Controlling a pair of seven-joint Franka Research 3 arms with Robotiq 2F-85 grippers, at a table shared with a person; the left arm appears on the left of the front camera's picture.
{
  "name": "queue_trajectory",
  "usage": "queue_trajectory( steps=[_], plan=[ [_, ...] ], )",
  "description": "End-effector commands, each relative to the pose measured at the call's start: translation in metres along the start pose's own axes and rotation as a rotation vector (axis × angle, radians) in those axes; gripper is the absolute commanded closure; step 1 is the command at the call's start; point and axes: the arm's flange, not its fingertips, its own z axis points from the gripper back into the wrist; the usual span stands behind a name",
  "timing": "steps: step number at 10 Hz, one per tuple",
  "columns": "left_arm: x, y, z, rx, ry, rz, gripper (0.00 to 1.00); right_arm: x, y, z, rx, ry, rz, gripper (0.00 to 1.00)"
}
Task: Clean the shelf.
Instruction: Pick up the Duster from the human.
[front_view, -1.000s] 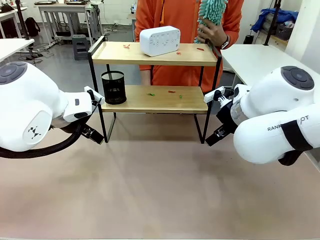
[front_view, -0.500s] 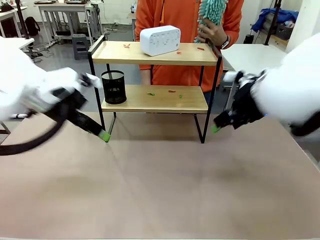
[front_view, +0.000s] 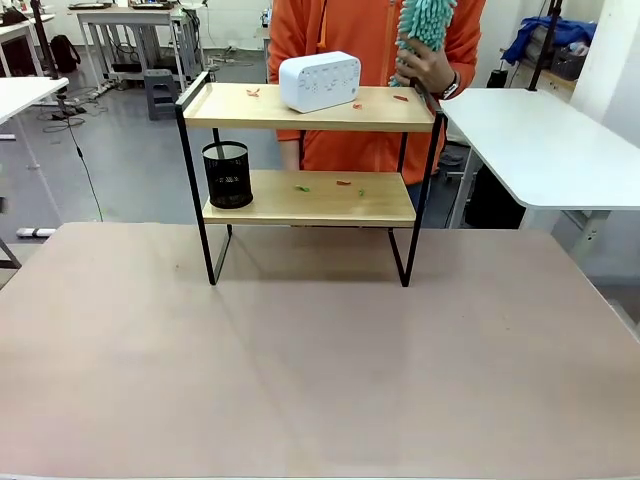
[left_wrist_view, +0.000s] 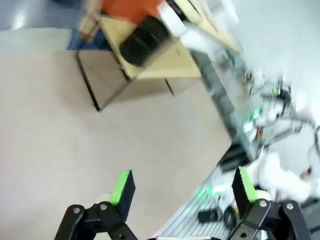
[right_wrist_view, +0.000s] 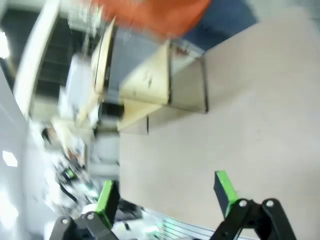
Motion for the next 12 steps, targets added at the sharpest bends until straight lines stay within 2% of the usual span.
queue_trajectory(
  steps=[1,2,3,4,12],
  plan=[
    [-0.021,0.041,-0.039,-0.093,-0.277,0.168,0.00,-0.011,-0.094,-0.007,0.088,-0.177,-0.261,0.00],
    [-0.022,0.063,-0.040,-0.110,-0.340,0.233,0.00,-0.019,-0.127,-0.012,0.034,-0.181,-0.356,0.00],
    [-0.003,0.031,0.016,-0.023,-0.134,0.124,0.00,-0.029,-0.147,-0.021,-0.034,-0.179,-0.378,0.00],
    [-0.003,0.031,0.016,-0.023,-0.134,0.124,0.00,0.002,-0.108,0.045,0.019,-0.158,-0.296,0.00],
    [-0.003,0.031,0.016,-0.023,-0.134,0.124,0.00,0.002,-0.108,0.045,0.019,-0.158,-0.296,0.00]
  ],
)
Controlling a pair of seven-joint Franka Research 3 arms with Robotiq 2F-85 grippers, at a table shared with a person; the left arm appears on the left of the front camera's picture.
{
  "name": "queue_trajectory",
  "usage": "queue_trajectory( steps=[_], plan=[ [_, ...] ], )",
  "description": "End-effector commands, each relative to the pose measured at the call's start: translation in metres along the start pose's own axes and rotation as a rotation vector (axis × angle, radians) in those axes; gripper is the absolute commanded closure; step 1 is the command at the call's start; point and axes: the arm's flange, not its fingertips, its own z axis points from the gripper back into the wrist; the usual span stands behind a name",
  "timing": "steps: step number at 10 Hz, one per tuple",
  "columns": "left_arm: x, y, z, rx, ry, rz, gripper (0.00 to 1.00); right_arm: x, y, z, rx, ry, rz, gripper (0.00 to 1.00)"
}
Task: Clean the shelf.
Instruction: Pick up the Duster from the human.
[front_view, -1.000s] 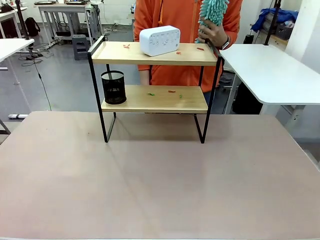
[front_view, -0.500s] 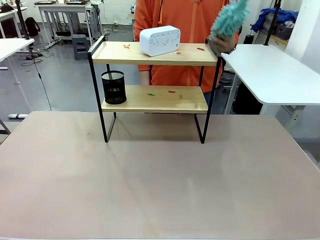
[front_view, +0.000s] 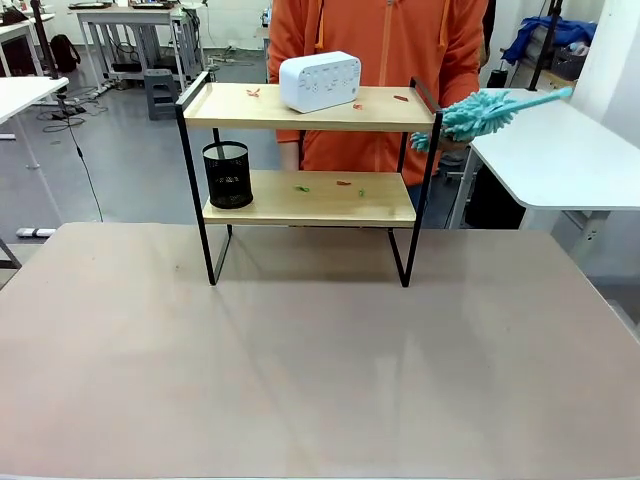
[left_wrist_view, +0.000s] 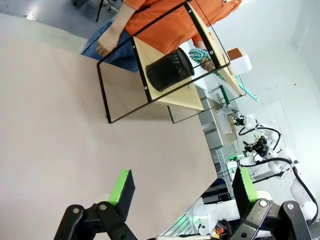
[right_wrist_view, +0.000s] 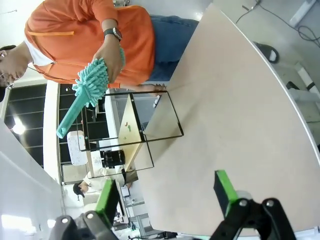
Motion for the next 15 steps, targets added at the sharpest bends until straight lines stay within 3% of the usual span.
queue_trajectory(
  steps=[1,2,5,8,12,15],
  plan=[
    [0.001,0.000,-0.002,-0.021,-0.011,-0.024,0.00,0.001,0.000,-0.003,0.025,-0.008,0.028,0.00],
    [0.001,0.000,-0.002,-0.021,-0.011,-0.024,0.00,0.000,0.000,0.000,0.000,0.000,0.000,0.00],
    [0.001,0.000,-0.002,-0.021,-0.011,-0.024,0.00,0.041,0.083,-0.031,-0.006,-0.022,-0.099,0.00],
    [0.001,0.000,-0.002,-0.021,-0.011,-0.024,0.00,0.063,0.156,-0.099,-0.068,0.078,-0.232,0.00],
    [0.001,0.000,-0.002,-0.021,-0.011,-0.024,0.00,0.082,0.201,-0.197,-0.113,0.145,-0.302,0.00],
    [0.001,0.000,-0.002,-0.021,-0.011,-0.024,0.00,0.089,0.215,-0.255,-0.107,0.315,-0.349,0.00]
  ],
)
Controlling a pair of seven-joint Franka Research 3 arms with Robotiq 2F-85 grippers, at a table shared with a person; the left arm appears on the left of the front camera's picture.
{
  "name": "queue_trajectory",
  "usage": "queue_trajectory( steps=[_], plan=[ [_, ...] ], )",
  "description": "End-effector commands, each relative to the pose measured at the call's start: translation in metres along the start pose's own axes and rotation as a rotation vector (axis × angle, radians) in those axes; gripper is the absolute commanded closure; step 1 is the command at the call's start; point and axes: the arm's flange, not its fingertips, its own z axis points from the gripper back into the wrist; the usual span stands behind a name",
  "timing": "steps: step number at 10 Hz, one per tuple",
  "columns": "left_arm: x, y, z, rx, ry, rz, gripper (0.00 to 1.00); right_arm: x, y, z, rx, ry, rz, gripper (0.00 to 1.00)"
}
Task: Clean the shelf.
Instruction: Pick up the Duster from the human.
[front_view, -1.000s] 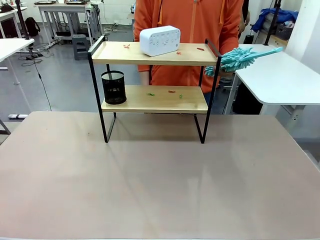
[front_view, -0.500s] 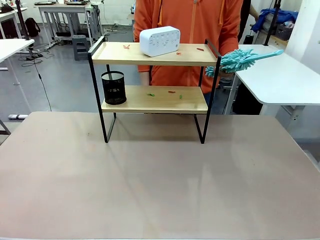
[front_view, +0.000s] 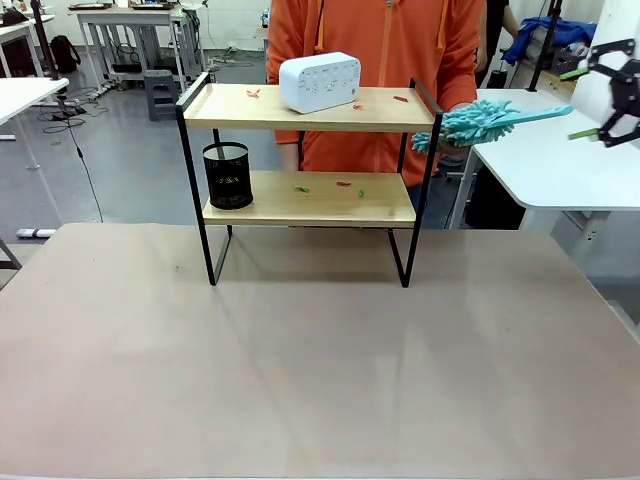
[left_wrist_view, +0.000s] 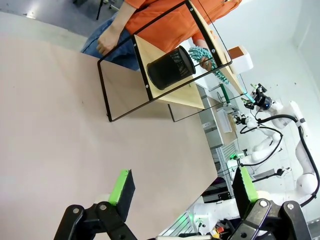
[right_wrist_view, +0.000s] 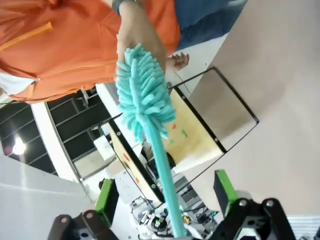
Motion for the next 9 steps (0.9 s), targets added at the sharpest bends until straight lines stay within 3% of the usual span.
queue_trajectory(
  steps=[1,4,9],
  plan=[
    [0.001,-0.001,-0.001,-0.020,-0.018,-0.026,0.00,0.011,0.016,-0.024,-0.003,0.128,-0.052,0.00],
    [0.001,-0.001,-0.001,-0.020,-0.018,-0.026,0.00,0.026,0.013,-0.045,-0.026,0.173,-0.032,0.00],
    [0.001,-0.001,-0.001,-0.020,-0.018,-0.026,0.00,0.031,0.006,-0.039,-0.025,0.212,0.009,0.00]
  ],
)
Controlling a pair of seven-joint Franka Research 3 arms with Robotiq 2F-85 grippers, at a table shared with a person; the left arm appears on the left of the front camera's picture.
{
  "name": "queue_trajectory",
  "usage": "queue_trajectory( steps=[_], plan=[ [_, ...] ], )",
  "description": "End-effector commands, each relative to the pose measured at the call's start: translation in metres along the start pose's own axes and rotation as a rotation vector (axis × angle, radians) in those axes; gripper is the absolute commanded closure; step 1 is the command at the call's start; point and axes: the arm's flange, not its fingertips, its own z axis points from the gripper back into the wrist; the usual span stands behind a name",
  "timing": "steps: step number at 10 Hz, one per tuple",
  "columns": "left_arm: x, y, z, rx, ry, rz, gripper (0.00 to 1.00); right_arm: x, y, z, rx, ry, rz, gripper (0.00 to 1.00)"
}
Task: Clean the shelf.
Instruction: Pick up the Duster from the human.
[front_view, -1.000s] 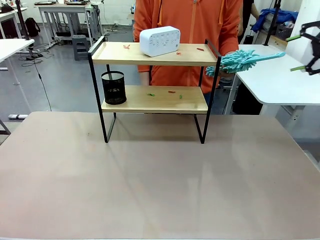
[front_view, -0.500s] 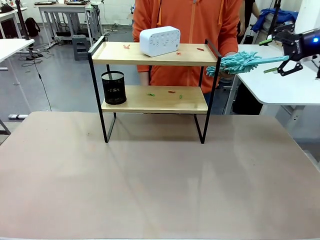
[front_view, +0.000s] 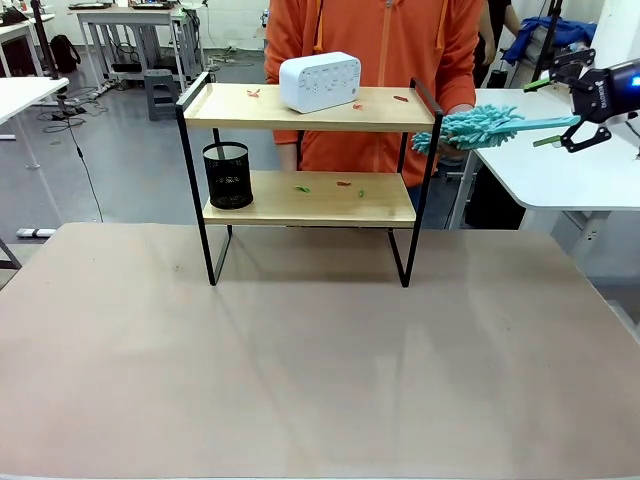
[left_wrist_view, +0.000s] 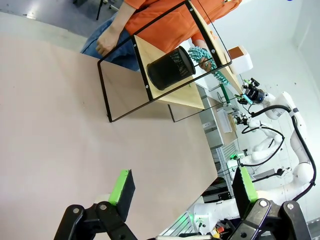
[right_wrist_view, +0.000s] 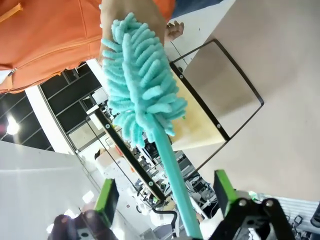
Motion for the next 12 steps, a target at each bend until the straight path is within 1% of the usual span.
queue_trajectory(
  steps=[1,2,3,4,6,7,8,9,12],
  plan=[
    [0.0005,-0.0012,-0.0016,-0.020,-0.017,-0.024,0.00,0.0024,0.0016,0.0031,0.007,0.029,0.034,0.00],
    [0.0005,-0.0012,-0.0016,-0.020,-0.017,-0.024,0.00,0.0029,0.0005,0.0031,-0.003,0.013,0.052,0.55],
    [0.0005,-0.0012,-0.0016,-0.020,-0.017,-0.024,0.00,0.0042,-0.0009,0.0019,-0.001,0.024,0.058,0.59],
    [0.0005,-0.0012,-0.0016,-0.020,-0.017,-0.024,0.00,0.0050,-0.0019,0.0000,-0.008,0.030,0.058,1.00],
    [0.0005,-0.0012,-0.0016,-0.020,-0.017,-0.024,0.00,0.0063,-0.0025,-0.0015,-0.009,0.036,0.059,1.00],
    [0.0005,-0.0012,-0.0016,-0.020,-0.017,-0.024,0.00,0.0063,-0.0025,-0.0021,-0.008,0.041,0.058,0.85],
    [0.0005,-0.0012,-0.0016,-0.020,-0.017,-0.024,0.00,0.0056,-0.0024,-0.0022,-0.009,0.046,0.061,0.95],
    [0.0005,-0.0012,-0.0016,-0.020,-0.017,-0.024,0.00,0.0063,-0.0029,-0.0019,-0.008,0.048,0.062,1.00],
    [0.0005,-0.0012,-0.0016,-0.020,-0.017,-0.024,0.00,0.0051,-0.0064,-0.0013,-0.014,0.073,0.062,1.00]
  ],
)
